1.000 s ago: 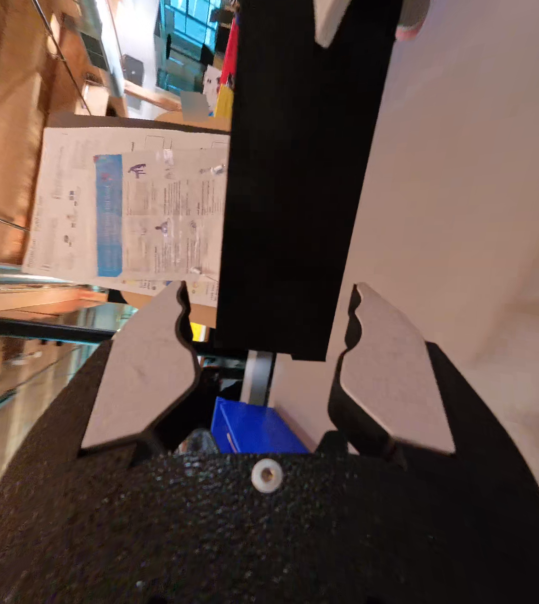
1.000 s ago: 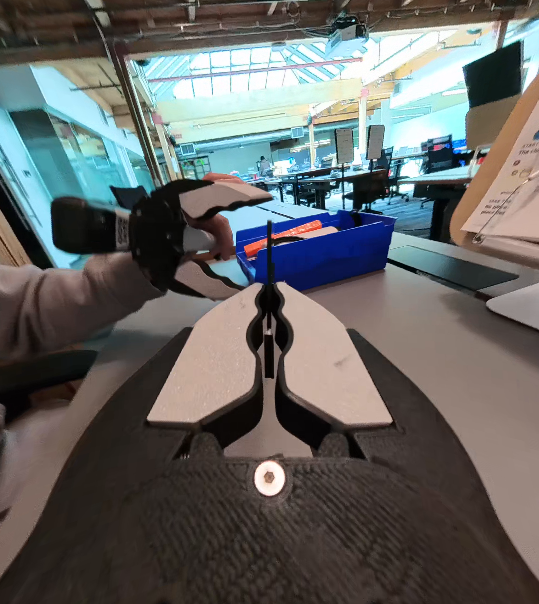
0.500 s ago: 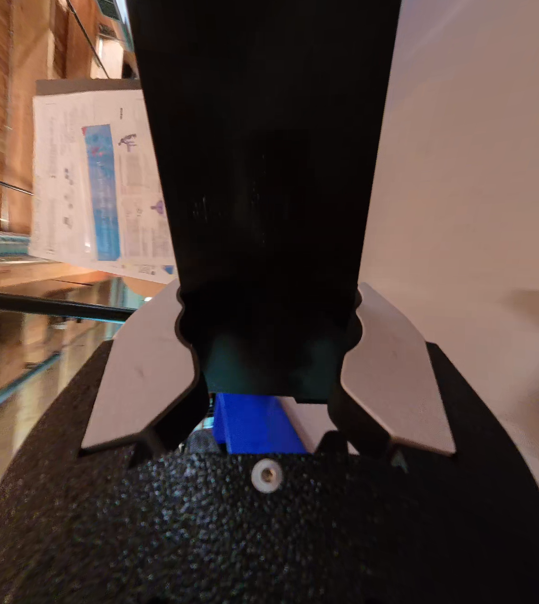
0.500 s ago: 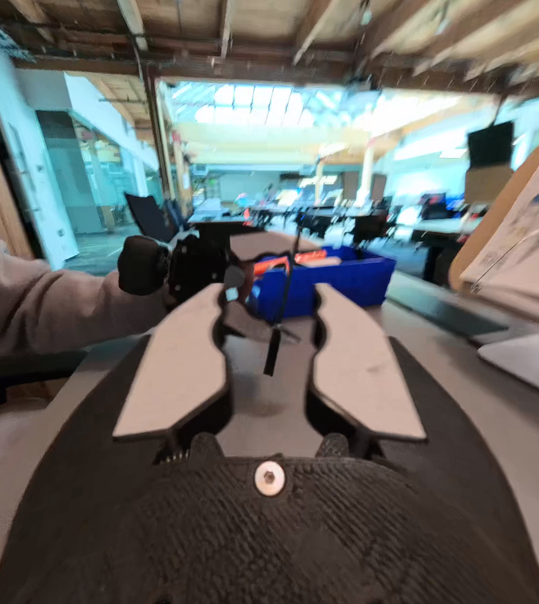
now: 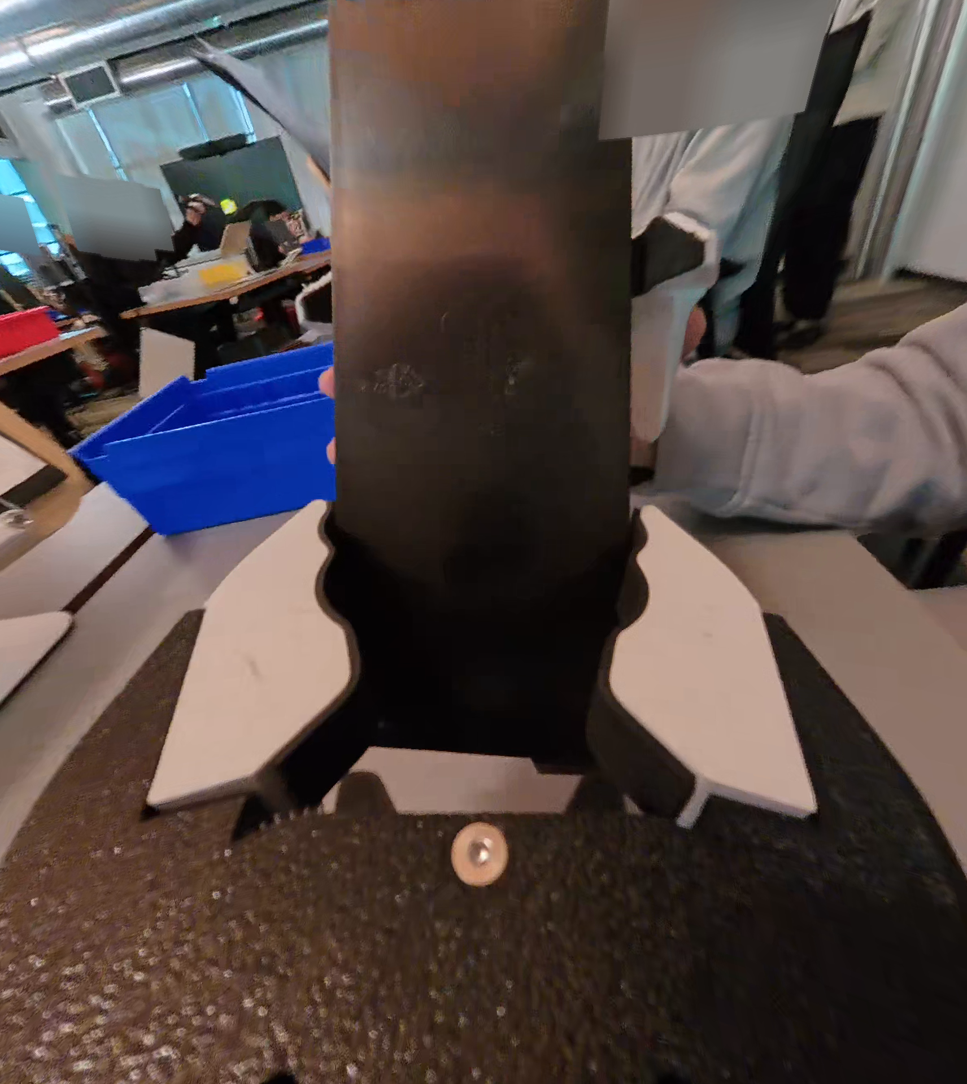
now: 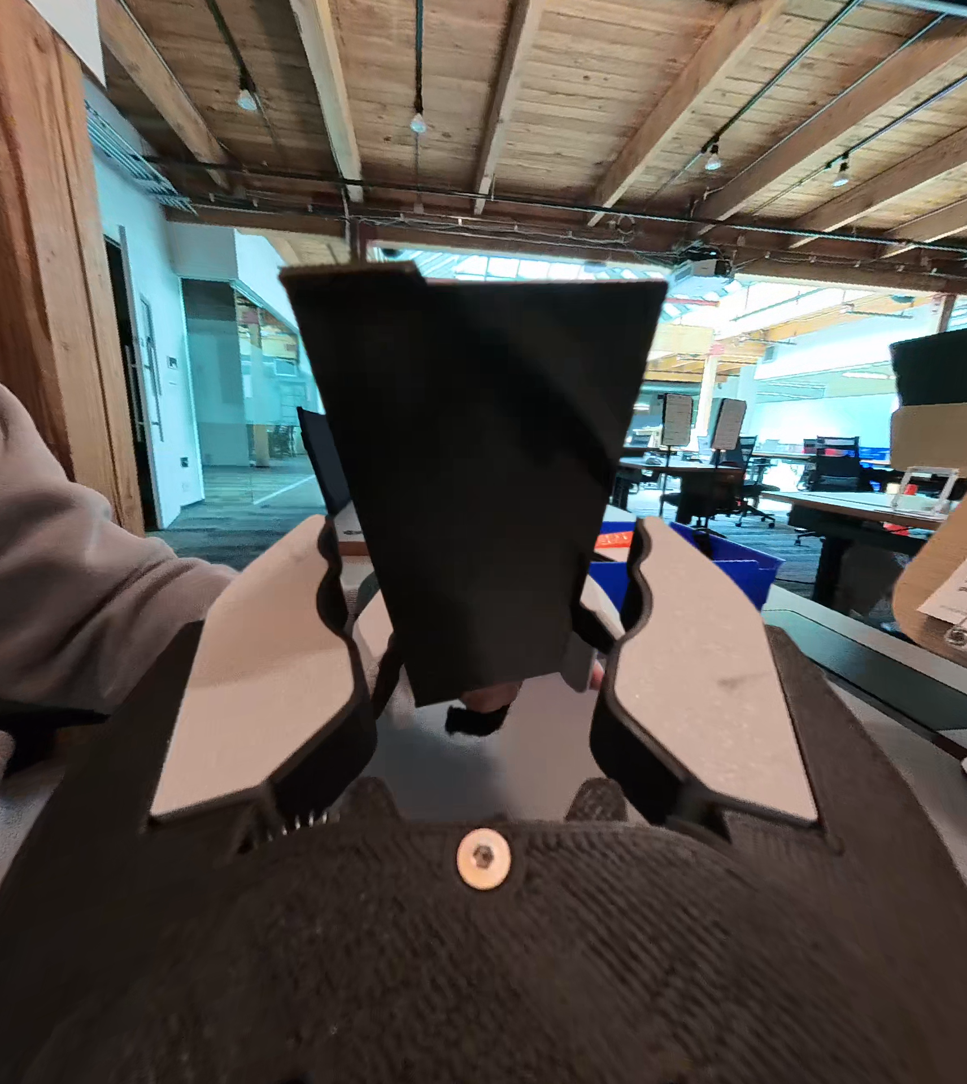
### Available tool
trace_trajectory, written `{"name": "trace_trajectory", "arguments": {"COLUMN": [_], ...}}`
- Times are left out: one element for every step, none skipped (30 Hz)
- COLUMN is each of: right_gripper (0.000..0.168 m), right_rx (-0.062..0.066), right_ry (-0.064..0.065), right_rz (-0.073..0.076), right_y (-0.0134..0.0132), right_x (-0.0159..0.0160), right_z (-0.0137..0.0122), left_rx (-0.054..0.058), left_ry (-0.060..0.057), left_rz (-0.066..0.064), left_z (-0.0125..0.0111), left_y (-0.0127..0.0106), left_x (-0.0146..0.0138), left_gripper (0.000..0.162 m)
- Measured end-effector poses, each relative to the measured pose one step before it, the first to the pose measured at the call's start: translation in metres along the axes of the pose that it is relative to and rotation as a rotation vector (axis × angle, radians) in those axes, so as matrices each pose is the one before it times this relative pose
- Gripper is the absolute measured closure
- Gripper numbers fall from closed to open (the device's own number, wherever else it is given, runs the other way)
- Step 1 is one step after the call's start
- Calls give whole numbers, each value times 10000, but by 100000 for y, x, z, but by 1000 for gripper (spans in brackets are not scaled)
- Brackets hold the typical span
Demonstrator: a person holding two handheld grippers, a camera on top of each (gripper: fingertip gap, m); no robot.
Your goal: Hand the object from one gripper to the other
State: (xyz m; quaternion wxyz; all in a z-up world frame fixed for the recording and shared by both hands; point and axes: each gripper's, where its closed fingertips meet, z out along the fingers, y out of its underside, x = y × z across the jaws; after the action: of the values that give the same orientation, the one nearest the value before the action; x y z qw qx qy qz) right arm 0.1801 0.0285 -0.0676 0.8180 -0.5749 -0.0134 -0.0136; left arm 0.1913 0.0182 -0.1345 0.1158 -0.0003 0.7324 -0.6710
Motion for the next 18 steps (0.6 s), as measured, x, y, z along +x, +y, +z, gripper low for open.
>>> {"name": "trace_trajectory", "arguments": {"right_gripper": [77, 83, 84, 85, 86, 86, 86, 86, 86, 86, 86, 86, 86, 86, 86, 86, 87, 87], "right_rx": [-105, -118, -62, -58, -174, -361, -457, -322, -35, -36, -182, -342, -469, -585, -677, -716, -711, -680], "right_ry": [102, 125, 264, -23, -138, -36, 26, 33, 270, 520, 633, 726, 783, 772, 780, 689, 583, 409], "right_rz": [-185, -276, -339, -258, -98, -98, -126, -136, -363, -587, -650, -700, -796, -876, -1019, -1245, -1329, -1244], "right_y": [260, 285, 181, 132, 218, 359, 470, 305, -62, -155, -40, 176, 435, 666, 821, 892, 895, 832], "right_x": [-18, 12, 193, -211, -273, -55, 47, 56, 273, 602, 872, 1113, 1231, 1182, 1108, 860, 599, 284], "right_z": [99, 90, 83, 120, 208, 219, 171, 86, -66, -238, -325, -363, -346, -275, -189, -78, 3, 103], "left_rx": [84, 6, -60, -114, -88, -161, -231, -199, -86, 4, -125, -226, -116, 76, 156, 149, 74, -65], "left_ry": [57, 84, 35, -6, 87, -19, -86, -163, -341, -448, -329, -201, -151, -237, -334, -365, -366, -251], "left_rz": [-104, -38, -3, 12, 65, 65, 35, -19, -120, -179, -215, -259, -297, -357, -392, -360, -299, -164], "left_z": [342, 312, 290, 261, 212, 178, 126, 50, -57, -119, -268, -396, -507, -567, -565, -520, -412, -284], "left_y": [166, 284, 371, 419, 349, 409, 474, 405, 209, 12, 126, 172, -175, -736, -1167, -1379, -1350, -1112], "left_x": [77, 150, 102, 36, 163, 23, -104, -193, -381, -612, -573, -489, -415, -438, -406, -282, -101, 217], "left_gripper": [70, 71, 70, 70, 71, 70, 70, 70, 71, 64, 51, 51, 51, 51, 52, 54, 60, 65]}}
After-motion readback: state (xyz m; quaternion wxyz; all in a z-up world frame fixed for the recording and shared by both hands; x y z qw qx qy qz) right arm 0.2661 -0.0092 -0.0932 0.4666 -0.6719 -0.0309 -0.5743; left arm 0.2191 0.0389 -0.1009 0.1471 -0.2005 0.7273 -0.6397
